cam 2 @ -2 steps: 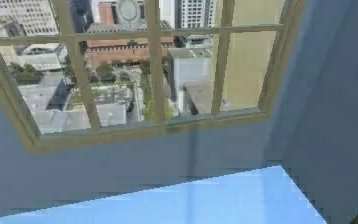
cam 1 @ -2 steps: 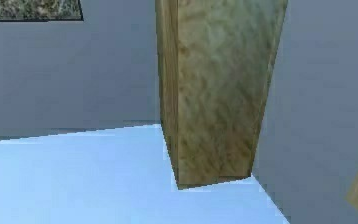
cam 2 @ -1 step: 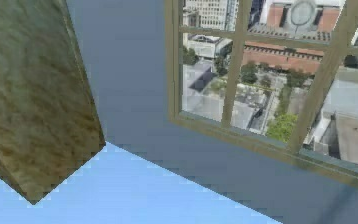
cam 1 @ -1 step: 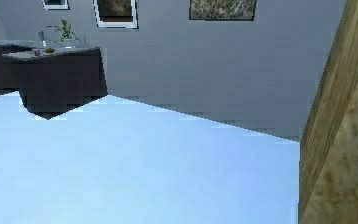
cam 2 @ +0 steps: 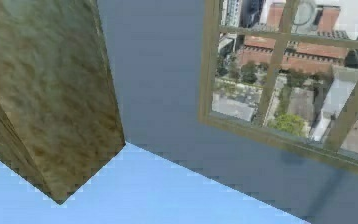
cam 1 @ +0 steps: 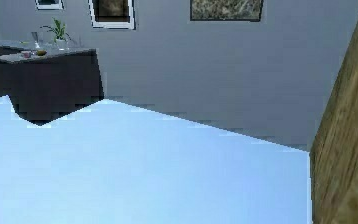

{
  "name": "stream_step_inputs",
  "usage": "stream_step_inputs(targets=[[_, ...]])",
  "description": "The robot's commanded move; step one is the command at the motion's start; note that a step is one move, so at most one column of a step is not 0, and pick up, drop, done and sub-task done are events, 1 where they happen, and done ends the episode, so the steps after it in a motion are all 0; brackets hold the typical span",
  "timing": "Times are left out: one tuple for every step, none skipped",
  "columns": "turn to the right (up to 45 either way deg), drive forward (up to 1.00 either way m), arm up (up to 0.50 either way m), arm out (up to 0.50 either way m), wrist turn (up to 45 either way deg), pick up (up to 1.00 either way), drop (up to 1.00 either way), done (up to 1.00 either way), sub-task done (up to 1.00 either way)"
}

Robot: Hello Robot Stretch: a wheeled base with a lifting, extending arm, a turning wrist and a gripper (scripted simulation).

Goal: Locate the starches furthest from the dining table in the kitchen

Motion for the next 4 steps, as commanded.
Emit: stream_step_inputs(targets=[[-45.0,0.00,0.00,0.00,0.0,0.00,0.00,0.00,0.00],[-9.0,0.00,0.00,0.00,0.0,0.00,0.00,0.00,0.00],[0.0,0.35,0.00,0.00,0.0,0.00,0.00,0.00,0.00],[36.0,0.00,0.00,0.00,0.0,0.00,0.00,0.00,0.00]])
